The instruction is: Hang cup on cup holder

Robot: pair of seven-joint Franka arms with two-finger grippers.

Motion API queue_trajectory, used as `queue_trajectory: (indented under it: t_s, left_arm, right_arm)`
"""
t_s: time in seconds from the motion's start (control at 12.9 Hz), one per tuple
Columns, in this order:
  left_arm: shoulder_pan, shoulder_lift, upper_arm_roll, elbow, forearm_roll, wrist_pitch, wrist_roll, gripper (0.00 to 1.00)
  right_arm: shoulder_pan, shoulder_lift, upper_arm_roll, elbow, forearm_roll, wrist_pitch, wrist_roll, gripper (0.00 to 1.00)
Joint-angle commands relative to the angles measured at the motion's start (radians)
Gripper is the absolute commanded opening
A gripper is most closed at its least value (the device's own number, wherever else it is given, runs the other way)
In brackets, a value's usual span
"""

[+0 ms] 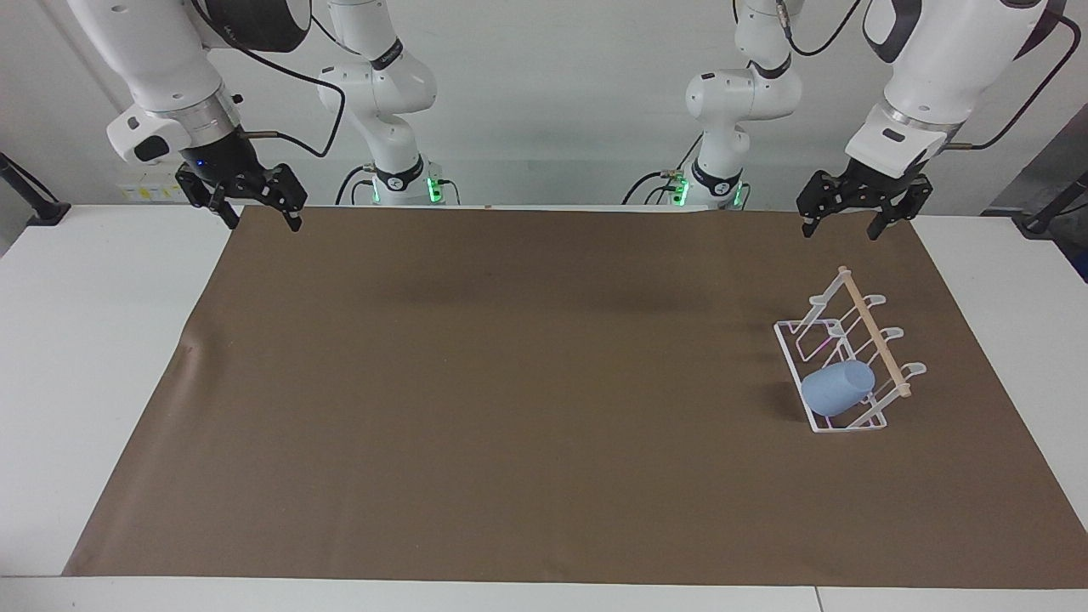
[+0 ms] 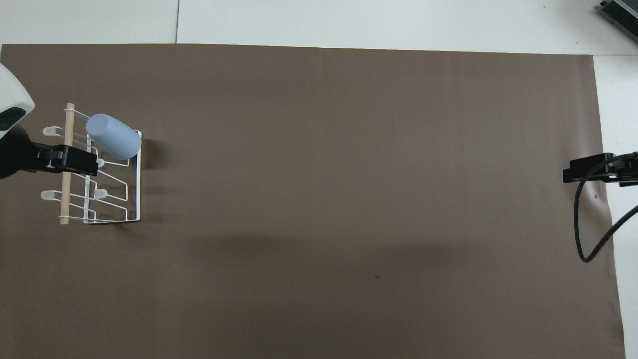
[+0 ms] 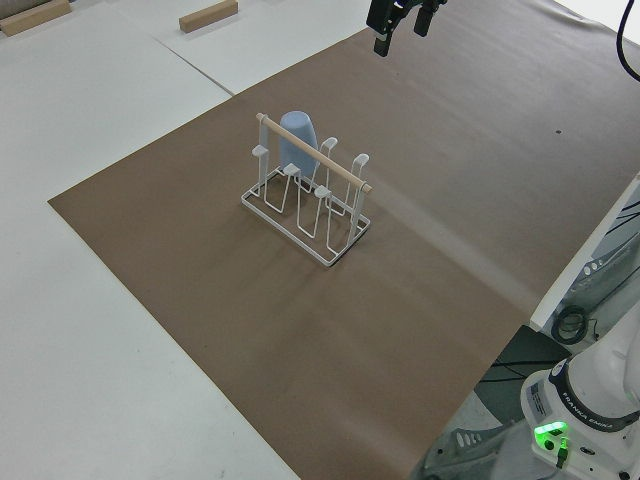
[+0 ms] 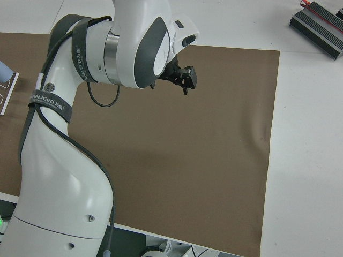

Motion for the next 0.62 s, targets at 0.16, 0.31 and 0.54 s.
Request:
queue_trajectory:
  t_s: [0.16, 0.31, 0.54]
  left_arm:
    - [-0.005, -0.005, 0.008, -0.003, -0.034, -0.018, 0.015, 1.00]
    - [-0.003, -0.005, 0.010, -0.006, -0.056, -0.016, 0.016, 1.00]
    - [-0.005, -0.008, 0.011, -0.009, -0.056, -0.016, 0.022, 1.00]
  right_arm:
    - [-0.005, -0.019, 0.005, -0.017, 0.014, 0.000, 0.014, 1.00]
    - [-0.005, -0.019, 0.005, -0.017, 0.014, 0.000, 0.014, 1.00]
    - [-0.005, -0.019, 0.005, -0.017, 0.014, 0.000, 0.014, 1.00]
